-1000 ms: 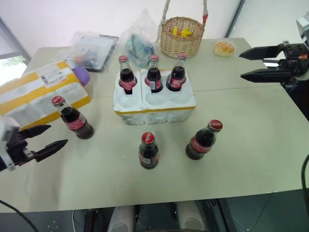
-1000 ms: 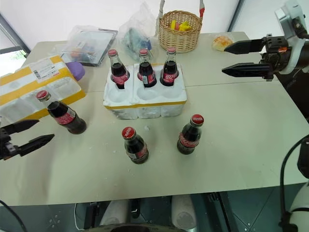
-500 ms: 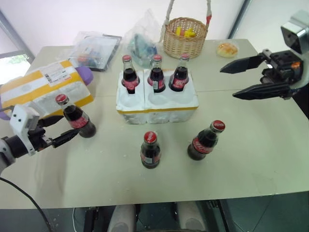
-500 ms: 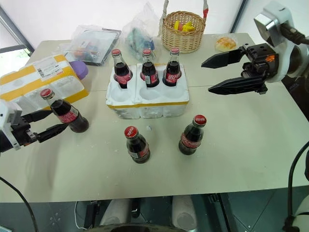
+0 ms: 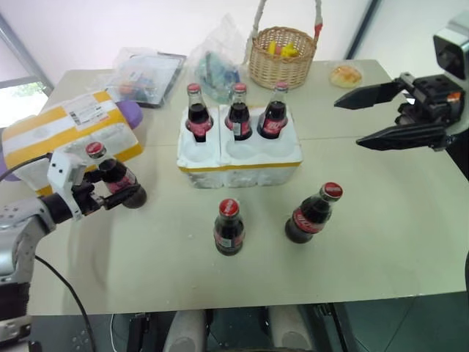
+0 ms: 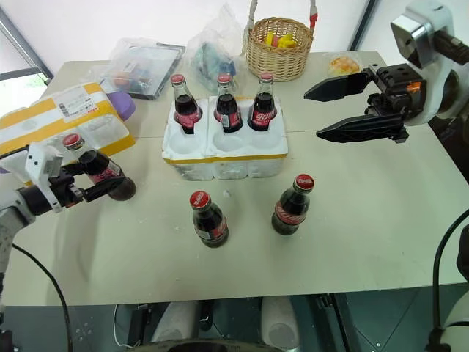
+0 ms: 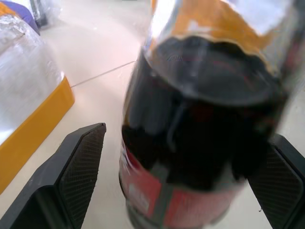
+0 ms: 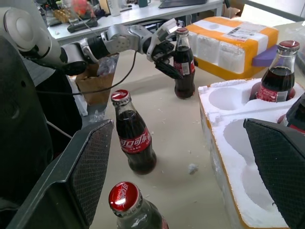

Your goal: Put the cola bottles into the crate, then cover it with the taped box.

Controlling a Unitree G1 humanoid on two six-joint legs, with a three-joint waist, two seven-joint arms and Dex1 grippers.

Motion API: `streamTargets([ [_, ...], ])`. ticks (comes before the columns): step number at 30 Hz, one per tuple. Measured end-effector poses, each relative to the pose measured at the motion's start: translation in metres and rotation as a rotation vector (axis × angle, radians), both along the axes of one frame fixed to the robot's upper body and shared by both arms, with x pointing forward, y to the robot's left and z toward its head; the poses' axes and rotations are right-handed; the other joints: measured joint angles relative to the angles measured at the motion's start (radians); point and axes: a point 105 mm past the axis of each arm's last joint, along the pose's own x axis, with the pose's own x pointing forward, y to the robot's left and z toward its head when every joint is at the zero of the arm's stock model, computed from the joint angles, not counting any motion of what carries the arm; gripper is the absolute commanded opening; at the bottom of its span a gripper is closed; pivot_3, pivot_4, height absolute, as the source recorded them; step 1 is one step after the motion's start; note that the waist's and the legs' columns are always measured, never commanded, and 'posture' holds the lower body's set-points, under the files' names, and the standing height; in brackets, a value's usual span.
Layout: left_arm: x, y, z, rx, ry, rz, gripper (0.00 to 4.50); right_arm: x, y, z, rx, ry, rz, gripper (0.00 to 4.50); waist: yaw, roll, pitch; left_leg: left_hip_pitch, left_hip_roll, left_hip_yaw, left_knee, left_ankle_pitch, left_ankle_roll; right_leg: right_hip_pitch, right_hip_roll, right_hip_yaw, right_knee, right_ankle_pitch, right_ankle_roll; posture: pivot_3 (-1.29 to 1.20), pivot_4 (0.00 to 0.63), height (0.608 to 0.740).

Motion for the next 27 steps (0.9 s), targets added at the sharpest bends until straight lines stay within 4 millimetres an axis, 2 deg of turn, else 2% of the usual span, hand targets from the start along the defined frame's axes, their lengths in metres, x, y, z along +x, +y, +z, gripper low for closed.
streamTargets([
  [1,0.001,0.000,0.000,-0.006,0.002,0.000,4.45,0.000,0.000,-0.001,-0.001,0.000,-0.001,4.50,0.000,0.000,0.000,0.000,0.000,0.000,0.000,0.000,0.000,0.000,0.000,0.000,0.001,0.000,0.000,0.00,0.150,0.737],
  [3,0.002,-0.002,-0.003,-0.018,0.014,-0.011,3.94,0.000,0.000,0.000,0.002,-0.007,-0.003,4.50,-0.001,0.000,0.000,0.000,0.000,0.000,0.000,0.000,0.000,0.000,0.000,0.000,0.001,0.000,0.000,0.00,0.150,0.737],
  [6,0.001,-0.004,-0.005,-0.025,0.025,-0.028,2.80,-0.001,-0.001,0.003,0.017,-0.008,-0.008,4.50,-0.001,0.000,0.000,0.000,0.000,0.000,0.000,0.000,0.000,0.000,0.000,0.000,0.001,0.000,0.000,0.00,0.150,0.737],
  [17,-0.003,-0.005,0.003,-0.025,0.104,-0.072,2.83,0.004,-0.001,-0.002,0.037,0.002,-0.025,4.50,-0.001,-0.001,0.000,-0.001,0.000,-0.001,0.001,0.000,0.000,-0.001,0.000,0.000,0.003,0.000,0.000,0.00,0.150,0.737],
  [21,0.007,-0.021,0.049,-0.024,0.051,-0.168,2.83,0.005,0.000,-0.005,0.044,0.006,-0.026,4.50,0.009,-0.002,0.001,-0.008,0.000,-0.004,0.008,0.000,0.000,-0.004,0.001,-0.001,0.004,0.000,0.000,0.00,0.150,0.737],
  [23,0.010,-0.036,0.084,-0.026,-0.016,-0.242,2.83,0.006,0.000,-0.008,0.043,0.011,-0.027,4.50,0.016,-0.002,0.001,-0.009,-0.001,-0.003,0.009,0.000,0.000,-0.003,0.001,-0.001,0.003,0.002,0.003,0.00,0.150,0.737],
  [27,0.011,-0.063,0.127,-0.027,-0.077,-0.377,2.83,0.006,-0.002,-0.011,0.041,0.011,-0.038,4.50,0.024,-0.002,0.001,-0.008,-0.001,-0.004,0.009,0.000,0.000,-0.003,0.001,-0.001,0.003,0.002,0.003,0.00,0.150,0.737],
])
